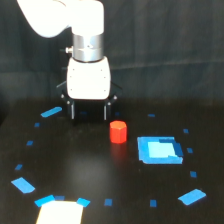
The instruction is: Pick up the red object from the table
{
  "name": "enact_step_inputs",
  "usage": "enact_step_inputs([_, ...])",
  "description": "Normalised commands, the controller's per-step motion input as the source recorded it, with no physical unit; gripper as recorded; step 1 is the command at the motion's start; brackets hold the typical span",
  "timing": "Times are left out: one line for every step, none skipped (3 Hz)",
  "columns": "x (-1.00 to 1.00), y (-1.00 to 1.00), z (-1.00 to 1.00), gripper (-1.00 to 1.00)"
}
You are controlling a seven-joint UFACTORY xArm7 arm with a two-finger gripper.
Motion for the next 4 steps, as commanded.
enact_step_inputs([0.74,-0.58,-0.13,0.69])
enact_step_inputs([0.23,-0.93,-1.0,0.94])
enact_step_inputs([0.03,-0.76,-0.2,0.8])
enact_step_inputs([-0.1,0.34,-0.09,-1.0])
